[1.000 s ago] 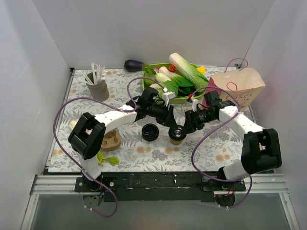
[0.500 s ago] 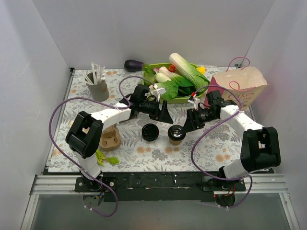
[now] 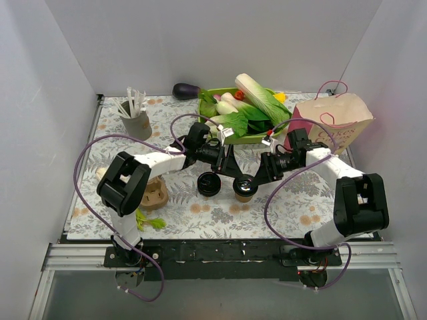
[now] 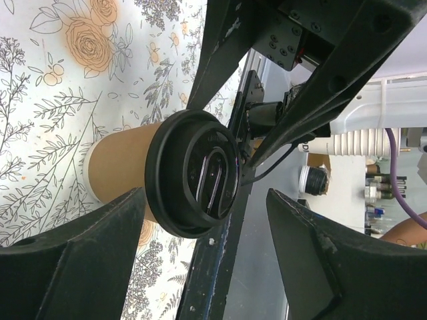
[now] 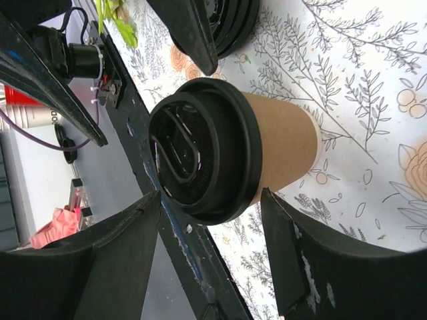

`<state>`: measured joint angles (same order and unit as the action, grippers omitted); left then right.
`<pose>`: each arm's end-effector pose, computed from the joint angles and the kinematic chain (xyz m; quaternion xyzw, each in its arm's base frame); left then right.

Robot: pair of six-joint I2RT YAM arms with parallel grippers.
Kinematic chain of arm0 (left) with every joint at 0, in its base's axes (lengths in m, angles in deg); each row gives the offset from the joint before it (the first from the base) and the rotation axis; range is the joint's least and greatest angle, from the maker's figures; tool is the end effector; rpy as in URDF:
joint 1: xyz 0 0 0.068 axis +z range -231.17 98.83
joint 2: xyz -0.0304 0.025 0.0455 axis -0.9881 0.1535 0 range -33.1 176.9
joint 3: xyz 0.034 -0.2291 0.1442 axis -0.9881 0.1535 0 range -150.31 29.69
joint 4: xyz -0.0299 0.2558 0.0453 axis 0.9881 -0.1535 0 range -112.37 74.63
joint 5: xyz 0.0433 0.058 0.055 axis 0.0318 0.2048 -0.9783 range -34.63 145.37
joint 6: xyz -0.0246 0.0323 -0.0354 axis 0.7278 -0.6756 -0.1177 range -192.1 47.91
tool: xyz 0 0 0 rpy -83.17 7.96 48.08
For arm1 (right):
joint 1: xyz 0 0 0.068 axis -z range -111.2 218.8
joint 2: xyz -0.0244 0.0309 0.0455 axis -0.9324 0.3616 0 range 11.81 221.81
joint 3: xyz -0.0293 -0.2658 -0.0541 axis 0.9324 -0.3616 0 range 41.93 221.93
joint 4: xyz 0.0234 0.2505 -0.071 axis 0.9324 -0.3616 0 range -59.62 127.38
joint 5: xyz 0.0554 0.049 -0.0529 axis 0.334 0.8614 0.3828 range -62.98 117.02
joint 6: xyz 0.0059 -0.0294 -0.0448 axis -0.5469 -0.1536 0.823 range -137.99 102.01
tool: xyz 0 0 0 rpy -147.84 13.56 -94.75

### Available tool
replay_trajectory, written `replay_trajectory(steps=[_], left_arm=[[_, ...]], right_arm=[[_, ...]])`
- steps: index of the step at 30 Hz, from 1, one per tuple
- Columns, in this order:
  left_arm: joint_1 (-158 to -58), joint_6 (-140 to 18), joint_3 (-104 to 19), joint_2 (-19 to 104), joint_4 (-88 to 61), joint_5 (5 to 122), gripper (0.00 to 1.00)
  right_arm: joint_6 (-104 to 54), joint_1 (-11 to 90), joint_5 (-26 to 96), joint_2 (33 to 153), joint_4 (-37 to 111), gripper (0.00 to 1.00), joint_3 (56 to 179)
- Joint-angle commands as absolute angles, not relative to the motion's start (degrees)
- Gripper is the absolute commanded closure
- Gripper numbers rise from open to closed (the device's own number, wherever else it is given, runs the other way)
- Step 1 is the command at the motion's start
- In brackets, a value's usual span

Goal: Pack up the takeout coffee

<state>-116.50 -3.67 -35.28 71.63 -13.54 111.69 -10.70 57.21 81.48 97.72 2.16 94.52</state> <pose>0.2994 -0.2484 0.2007 0.0271 -0.8184 0.5662 0.0947 0.2620 0.0833 0.2043 -0.2274 0.8478 0.4554 0.1486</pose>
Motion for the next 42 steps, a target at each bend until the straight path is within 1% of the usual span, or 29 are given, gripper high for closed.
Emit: replay_trajectory(steps=[1, 8, 14, 28, 42], left_arm=[[-116.59, -2.57, -35.53, 72.19, -11.24, 114.52, 0.28], [-116.68, -2.13, -34.38, 74.12, -9.04, 116.19, 0.30], [-117.03, -2.13, -33.85, 76.06, -8.16, 116.99, 0.34], [-117.12, -3.62, -33.59, 80.19, -8.25, 114.61, 0.42], [-117.03, -6.88, -32.10, 82.48, -6.23, 113.56, 0.44]], right_arm=[[-11.93, 58.17, 84.41, 99.52, 4.77, 0.32, 93.52], [-11.58, 58.43, 85.64, 100.58, 6.62, 0.33, 91.24], [-9.91, 58.52, 85.91, 101.37, 6.71, 0.34, 89.21], [-8.50, 58.70, 87.93, 104.54, 9.87, 0.38, 87.81], [-9.12, 58.70, 87.76, 106.38, 14.09, 0.42, 85.96]])
